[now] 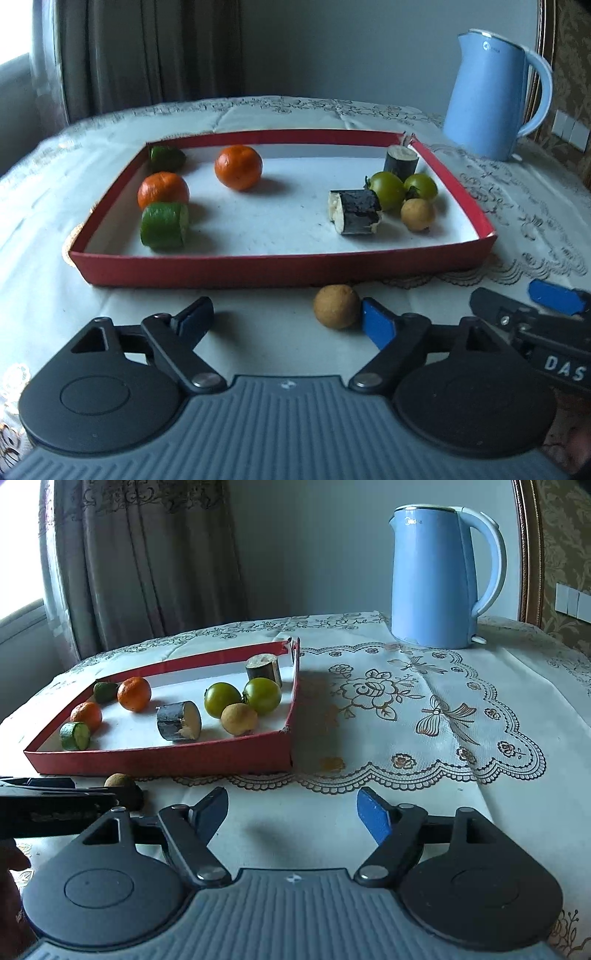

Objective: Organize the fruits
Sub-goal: 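Close the left gripper on the small brown round fruit, then carry the brown fruit into the red tray and open the left gripper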

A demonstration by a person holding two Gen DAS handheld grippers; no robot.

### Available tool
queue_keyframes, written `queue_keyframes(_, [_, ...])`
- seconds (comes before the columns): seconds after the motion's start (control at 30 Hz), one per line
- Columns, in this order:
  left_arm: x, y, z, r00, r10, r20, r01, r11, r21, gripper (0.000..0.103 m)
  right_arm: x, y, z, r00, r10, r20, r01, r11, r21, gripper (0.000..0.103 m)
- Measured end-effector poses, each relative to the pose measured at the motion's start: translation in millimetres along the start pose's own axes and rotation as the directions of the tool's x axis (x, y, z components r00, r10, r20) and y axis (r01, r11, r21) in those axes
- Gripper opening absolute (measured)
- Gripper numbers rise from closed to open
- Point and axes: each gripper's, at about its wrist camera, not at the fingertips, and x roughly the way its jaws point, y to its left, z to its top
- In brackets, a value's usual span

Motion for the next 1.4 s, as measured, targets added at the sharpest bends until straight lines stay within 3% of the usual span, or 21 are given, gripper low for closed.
queue_keyframes(0.23, [-1.3, -3.5, 0.8, 1.000, -0.006, 0.014, 0.005, 1.000, 0.008, 0.066, 0.4, 0.1, -0.4, 1.000, 0.001, -0.003, -0.001, 1.000, 0.000, 0.077])
queue_keyframes(0.37, [-3.7, -5.1, 0.3, 1.000, -0.017, 0.026, 0.016, 1.000, 0.019, 0.046, 0.4, 0.1, -0.6, 1.000, 0.001, -0.005, -0.001, 1.000, -0.001, 0.077])
queue_keyframes(0.63, [-4.7, -6.4, -0.3, 0.998, -0.038, 0.040, 0.037, 0.999, 0.036, 0.024, 1.1, 0.3, -0.9, 1.000, 0.005, -0.009, -0.005, 1.000, -0.004, 0.080])
queue_keyframes(0.93, [-10.2, -5.1, -0.8, 0.998, -0.053, 0.031, 0.052, 0.998, 0.037, 0.023, 1.8, 0.3, -1.2, 1.000, 0.006, -0.010, -0.006, 1.000, -0.004, 0.081])
queue_keyframes(1.4, [-40.2, 8.4, 13.0, 0.993, -0.067, 0.096, 0.062, 0.997, 0.047, 0.023, 2.1, 0.6, -1.5, 1.000, 0.007, -0.011, -0.007, 1.000, -0.005, 0.083])
